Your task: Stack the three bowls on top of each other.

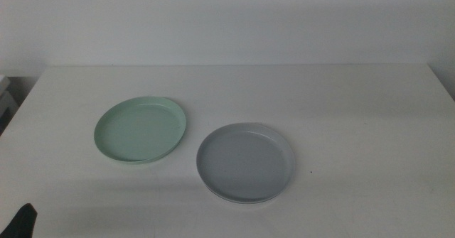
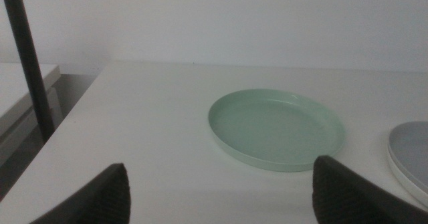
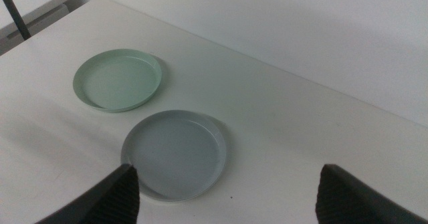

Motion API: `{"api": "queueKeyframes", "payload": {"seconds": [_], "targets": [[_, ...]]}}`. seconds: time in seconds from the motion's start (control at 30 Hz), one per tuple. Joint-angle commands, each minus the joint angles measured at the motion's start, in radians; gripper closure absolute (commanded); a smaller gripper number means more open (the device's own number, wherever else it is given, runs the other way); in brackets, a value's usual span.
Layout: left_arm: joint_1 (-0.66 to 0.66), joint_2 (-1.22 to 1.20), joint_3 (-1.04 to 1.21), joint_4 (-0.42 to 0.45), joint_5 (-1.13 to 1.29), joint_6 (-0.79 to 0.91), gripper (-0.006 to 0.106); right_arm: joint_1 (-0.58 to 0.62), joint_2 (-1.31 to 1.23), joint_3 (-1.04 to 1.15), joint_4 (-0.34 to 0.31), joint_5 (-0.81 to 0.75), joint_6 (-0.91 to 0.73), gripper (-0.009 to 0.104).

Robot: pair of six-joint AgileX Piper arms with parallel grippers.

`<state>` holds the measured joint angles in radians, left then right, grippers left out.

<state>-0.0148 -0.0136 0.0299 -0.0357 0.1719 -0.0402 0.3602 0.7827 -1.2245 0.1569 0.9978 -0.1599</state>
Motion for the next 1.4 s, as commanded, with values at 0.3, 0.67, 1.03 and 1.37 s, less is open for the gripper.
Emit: {"api": "queueKeyframes", "payload": {"seconds": [0.3,0.67,1.03,1.37], "targets": [[0.118,0.19,-0.172,-0.076,-0.021,-0.014,0.01,-0.005,-0.001,-0.023,-0.008,-0.067,-0.006,0.023],[0.117,0.766,-0.76,-0.076,0.333,-0.012,0.01,-0.005,-0.001,-0.023,-0.008,-0.067,-0.006,0.023],[0.117,1.235,-1.206,-0.066,0.642,-0.009,0.01,-0.005,-0.001,-0.023,-0.008,-0.067,-0.006,0.023],[0.117,1.467,-1.257,-0.11,0.514,0.017,0.01,-0.005,-0.001,-0.023,-0.008,-0.067,-0.006,0.023]]}}
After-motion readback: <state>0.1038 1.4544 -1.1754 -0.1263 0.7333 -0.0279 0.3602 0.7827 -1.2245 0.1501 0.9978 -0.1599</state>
